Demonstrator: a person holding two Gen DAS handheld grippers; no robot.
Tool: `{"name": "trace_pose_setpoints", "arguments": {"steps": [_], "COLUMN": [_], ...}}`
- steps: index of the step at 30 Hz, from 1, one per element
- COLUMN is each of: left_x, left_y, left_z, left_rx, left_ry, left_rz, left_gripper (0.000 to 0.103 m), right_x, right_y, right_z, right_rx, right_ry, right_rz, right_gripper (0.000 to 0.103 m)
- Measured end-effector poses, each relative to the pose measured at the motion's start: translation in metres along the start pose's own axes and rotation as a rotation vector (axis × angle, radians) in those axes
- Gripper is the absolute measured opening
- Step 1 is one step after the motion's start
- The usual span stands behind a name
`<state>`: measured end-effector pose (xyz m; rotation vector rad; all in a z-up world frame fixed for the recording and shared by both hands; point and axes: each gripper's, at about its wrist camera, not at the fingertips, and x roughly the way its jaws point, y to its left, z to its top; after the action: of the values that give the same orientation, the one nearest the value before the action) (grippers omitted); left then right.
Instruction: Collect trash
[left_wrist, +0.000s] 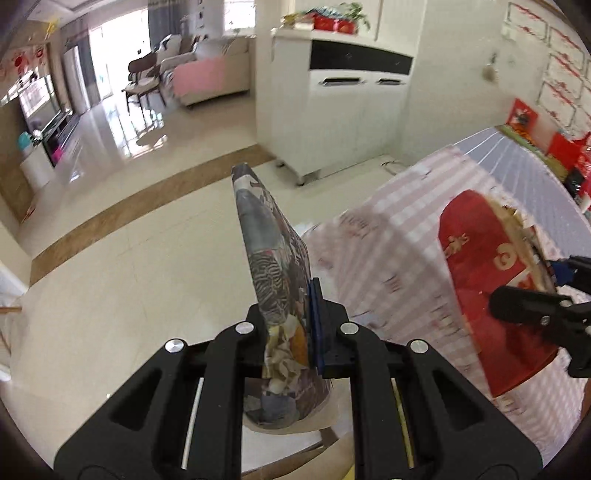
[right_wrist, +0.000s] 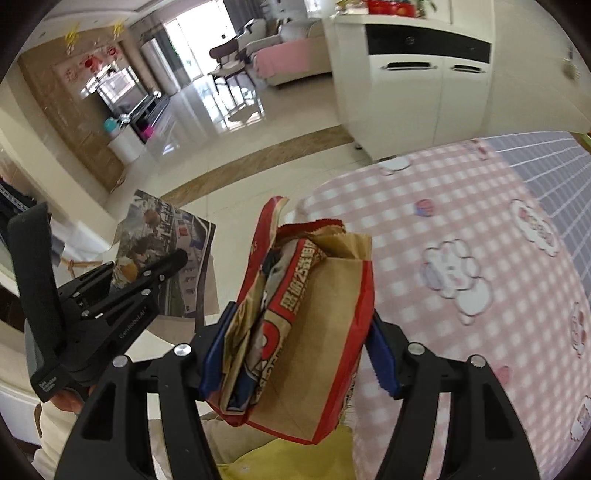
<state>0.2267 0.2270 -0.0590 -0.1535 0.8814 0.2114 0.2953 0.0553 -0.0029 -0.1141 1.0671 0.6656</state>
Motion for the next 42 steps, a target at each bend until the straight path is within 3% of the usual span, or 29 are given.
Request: {"name": "trace_pose_setpoints", "arguments": {"steps": [2, 3, 4, 5, 7, 14, 16, 18, 23, 29, 36, 42], "left_x": [0.007, 0.013, 0.016, 0.017, 0.018, 0.015, 0.006, -0.005, -0.027, -0.061, -0.090, -0.126], "left_y": [0.007, 0.011, 0.013, 0.015, 0.022, 0.048, 0.055, 0.065, 0.082, 0.077, 0.018, -0.045], "left_z": [-0.005, -0.008, -0.011, -0.013, -0.020, -0.036, -0.043, -0.052, -0.067, -0.078, -0.079, -0.091], "left_rx": [-0.004, -0.006, -0.007, -0.006, 0.003, -0.052, -0.066, -0.069, -0.130, -0.185, -0.111, -0.041], "left_ry": [0.016, 0.024, 0.023, 0.012, -0.021, 0.012, 0.002, -0.006, -0.020, -0.082, -0.186, -0.296], "left_rz": [0.036, 0.073, 0.096, 0.111, 0.145, 0.174, 0.209, 0.239, 0.356, 0.296, 0.198, 0.125], "left_gripper": [0.016, 0.030, 0.068, 0.079, 0.080, 0.080, 0.080, 0.080, 0.080, 0.080, 0.080, 0.080], "right_x": [0.006, 0.010, 0.011, 0.013, 0.016, 0.038, 0.046, 0.055, 0.067, 0.062, -0.002, -0.073], "right_y": [0.006, 0.010, 0.016, 0.018, 0.022, 0.041, 0.053, 0.062, 0.078, 0.079, 0.042, -0.002], "right_z": [-0.006, -0.007, -0.010, -0.012, -0.013, -0.009, -0.008, -0.006, -0.007, -0.021, -0.061, -0.117], "right_rx": [-0.017, -0.025, -0.030, -0.036, -0.053, -0.098, -0.111, -0.111, -0.117, -0.132, -0.061, 0.013], "right_ry": [0.017, 0.028, 0.036, 0.043, 0.046, 0.074, 0.073, 0.082, 0.111, 0.117, -0.077, -0.319], "right_rz": [-0.002, 0.002, 0.004, 0.004, -0.005, -0.024, -0.017, 0.003, 0.028, 0.030, -0.002, -0.124], "right_gripper": [0.064, 0.064, 0.064, 0.064, 0.064, 0.065, 0.072, 0.088, 0.088, 0.088, 0.088, 0.088]}}
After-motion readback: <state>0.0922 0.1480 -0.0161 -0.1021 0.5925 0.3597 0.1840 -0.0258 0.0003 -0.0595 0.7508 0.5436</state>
